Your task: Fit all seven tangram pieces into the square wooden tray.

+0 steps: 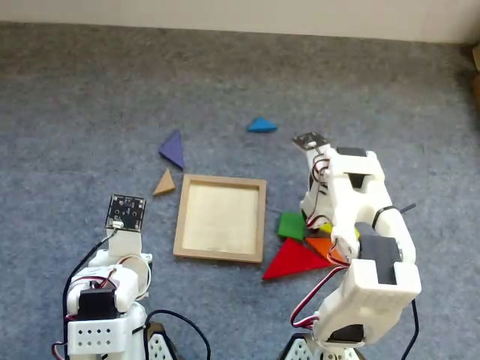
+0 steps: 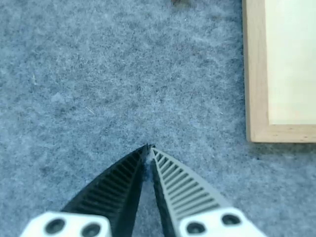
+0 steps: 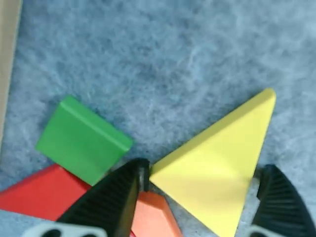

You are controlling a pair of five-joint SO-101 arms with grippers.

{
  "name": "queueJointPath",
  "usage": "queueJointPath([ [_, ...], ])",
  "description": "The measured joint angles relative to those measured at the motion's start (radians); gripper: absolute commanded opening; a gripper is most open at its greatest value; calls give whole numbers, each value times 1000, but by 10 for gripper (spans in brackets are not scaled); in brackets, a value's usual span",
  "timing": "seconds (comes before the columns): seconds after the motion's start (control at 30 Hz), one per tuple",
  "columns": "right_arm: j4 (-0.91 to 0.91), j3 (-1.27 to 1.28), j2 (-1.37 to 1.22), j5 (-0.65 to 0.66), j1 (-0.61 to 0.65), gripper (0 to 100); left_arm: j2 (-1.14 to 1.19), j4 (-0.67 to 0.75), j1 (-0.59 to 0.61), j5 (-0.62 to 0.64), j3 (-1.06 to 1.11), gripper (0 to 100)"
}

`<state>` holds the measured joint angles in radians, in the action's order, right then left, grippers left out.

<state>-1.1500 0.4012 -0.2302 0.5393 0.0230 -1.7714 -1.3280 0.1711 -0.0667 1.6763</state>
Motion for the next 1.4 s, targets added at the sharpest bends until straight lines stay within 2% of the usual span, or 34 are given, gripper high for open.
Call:
queueJointPath([
  [0.17, 2, 0, 0, 0, 0, 325, 0, 0, 0, 0, 0, 6],
  [0.33, 5, -2, 3, -5, -2, 216, 0, 0, 0, 0, 0, 6],
  [0.43, 23, -3, 11, -5, -20, 188, 0, 0, 0, 0, 0, 6],
  [0.77, 26, 2, 43, 44, -26, 184, 0, 0, 0, 0, 0, 6],
  [1.13, 6, 44, 275, 54, -17, 184, 0, 0, 0, 0, 0, 6],
  [1.3, -46, 44, 336, 54, 37, 184, 0, 0, 0, 0, 0, 6],
  [1.4, -61, 44, 364, 8, 87, 184, 0, 0, 0, 0, 0, 6],
])
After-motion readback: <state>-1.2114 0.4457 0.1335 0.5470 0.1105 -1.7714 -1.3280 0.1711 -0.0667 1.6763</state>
